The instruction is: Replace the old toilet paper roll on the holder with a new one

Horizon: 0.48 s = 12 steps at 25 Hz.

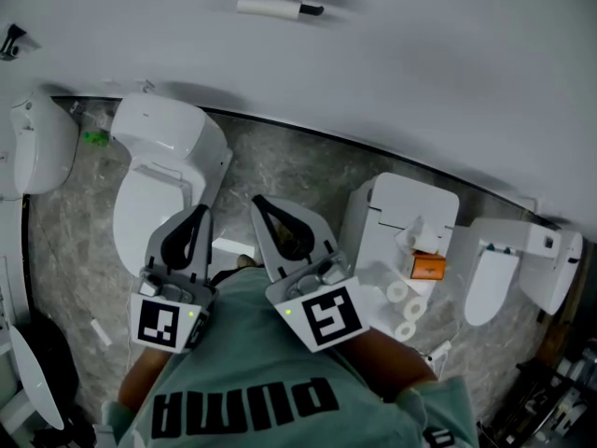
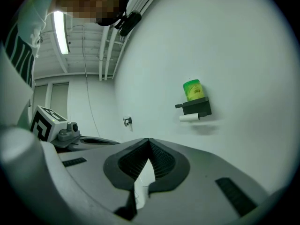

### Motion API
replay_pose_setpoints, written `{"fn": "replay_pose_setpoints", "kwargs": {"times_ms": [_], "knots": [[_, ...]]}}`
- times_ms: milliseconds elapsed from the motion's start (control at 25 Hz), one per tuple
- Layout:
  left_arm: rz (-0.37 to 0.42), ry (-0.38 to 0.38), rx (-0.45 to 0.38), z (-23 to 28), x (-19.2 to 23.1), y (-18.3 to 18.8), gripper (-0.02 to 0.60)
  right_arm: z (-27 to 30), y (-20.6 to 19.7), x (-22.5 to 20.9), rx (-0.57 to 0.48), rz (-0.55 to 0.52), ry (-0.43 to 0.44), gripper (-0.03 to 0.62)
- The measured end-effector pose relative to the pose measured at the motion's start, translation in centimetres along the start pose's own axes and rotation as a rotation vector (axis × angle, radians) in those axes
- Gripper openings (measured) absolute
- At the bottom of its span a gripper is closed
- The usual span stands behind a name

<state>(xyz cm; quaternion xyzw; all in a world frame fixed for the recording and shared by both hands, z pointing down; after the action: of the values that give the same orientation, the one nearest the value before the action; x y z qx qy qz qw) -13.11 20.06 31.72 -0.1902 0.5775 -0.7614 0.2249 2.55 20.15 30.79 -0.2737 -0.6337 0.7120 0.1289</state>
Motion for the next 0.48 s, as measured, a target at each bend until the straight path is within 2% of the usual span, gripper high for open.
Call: {"fn": "replay_pose_setpoints", "kwargs": {"times_ms": [320, 480], "knots": [[0.036, 0.034, 0.036, 2.0, -1.8, 0.3, 0.005, -0.7, -0.2, -3.4, -0.016, 0.032, 0.020, 0.003], [0.047, 0.018, 0.047, 2.9, -2.2, 0.6, 0.005, -0.7, -0.1, -4.0, -0.019, 0.051, 0.011, 0.003]]}}
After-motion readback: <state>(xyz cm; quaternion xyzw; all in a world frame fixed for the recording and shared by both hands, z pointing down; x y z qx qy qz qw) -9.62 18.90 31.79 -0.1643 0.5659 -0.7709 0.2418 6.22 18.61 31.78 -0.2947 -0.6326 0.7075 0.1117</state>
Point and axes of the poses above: the fingertips, and each gripper's own axes: z forward along the fingers, x to its left, y out of its top, the point moved 8 cm from there along -z, backward along the fingers, and after that the axes turned 3 degrees about y, right-handed, at the moved point
